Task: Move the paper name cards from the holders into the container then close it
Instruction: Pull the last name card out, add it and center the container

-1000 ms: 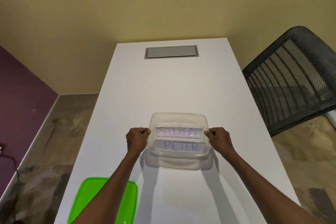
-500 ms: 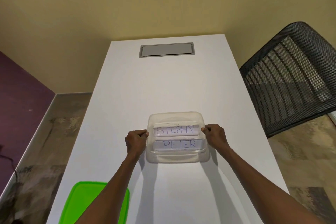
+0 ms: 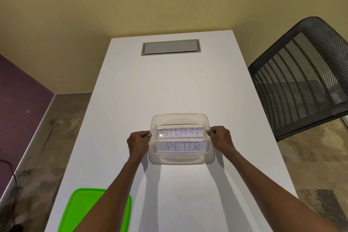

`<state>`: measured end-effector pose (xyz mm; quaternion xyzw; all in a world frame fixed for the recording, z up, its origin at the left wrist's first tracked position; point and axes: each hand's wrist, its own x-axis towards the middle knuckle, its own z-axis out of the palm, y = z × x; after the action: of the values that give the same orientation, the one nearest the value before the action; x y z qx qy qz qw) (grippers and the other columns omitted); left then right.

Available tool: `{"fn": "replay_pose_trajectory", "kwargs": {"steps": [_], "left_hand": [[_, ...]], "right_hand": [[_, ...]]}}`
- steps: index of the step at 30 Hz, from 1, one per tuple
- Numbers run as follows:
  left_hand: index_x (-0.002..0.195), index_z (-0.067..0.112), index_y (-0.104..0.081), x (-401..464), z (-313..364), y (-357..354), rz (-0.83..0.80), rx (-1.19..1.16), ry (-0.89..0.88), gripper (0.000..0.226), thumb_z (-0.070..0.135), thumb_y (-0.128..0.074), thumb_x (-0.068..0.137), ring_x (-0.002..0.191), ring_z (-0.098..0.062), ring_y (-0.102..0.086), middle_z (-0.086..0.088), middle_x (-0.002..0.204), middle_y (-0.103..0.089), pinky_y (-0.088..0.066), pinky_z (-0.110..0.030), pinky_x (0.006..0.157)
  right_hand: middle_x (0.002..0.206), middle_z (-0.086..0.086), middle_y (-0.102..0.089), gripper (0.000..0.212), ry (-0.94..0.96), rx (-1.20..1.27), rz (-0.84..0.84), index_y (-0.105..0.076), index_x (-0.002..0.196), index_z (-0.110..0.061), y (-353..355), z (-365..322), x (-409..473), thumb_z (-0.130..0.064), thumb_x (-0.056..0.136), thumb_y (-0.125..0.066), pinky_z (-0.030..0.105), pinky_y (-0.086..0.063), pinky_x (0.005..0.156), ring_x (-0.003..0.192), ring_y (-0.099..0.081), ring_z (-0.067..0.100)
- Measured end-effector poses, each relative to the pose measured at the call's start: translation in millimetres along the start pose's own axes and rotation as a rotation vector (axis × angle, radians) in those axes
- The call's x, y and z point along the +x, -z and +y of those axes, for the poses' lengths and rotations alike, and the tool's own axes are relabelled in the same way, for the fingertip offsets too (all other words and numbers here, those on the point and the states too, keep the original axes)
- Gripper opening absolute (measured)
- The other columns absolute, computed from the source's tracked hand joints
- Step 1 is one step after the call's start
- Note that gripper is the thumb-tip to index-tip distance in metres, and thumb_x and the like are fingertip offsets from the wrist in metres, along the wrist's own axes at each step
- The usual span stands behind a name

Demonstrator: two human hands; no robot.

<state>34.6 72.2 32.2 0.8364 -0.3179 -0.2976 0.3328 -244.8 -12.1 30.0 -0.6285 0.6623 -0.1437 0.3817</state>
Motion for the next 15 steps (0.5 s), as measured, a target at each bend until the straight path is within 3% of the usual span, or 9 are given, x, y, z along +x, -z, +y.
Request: {"fn": "replay_pose_trajectory", "kwargs": {"steps": [15], "left_hand": [[0.099,0.01,-0.076,1.4,-2.5,1.9,-0.026,-0.004,-0.043,0.017,0.011,-0.067,0.086,0.091,-0.024,-0.07,-0.009,0.097,-0.076,-0.053,-0.031,0.085]], "right_hand": [[0.049,-0.002,-0.032,0.052,-0.042,-0.002,0.009,-0.027,0.051,-0.015,-2.1,-1.7,-1.2,-0.015,0.092,-0.059,0.031,-0.024,0.048,0.048,-0.028,0.016]]}}
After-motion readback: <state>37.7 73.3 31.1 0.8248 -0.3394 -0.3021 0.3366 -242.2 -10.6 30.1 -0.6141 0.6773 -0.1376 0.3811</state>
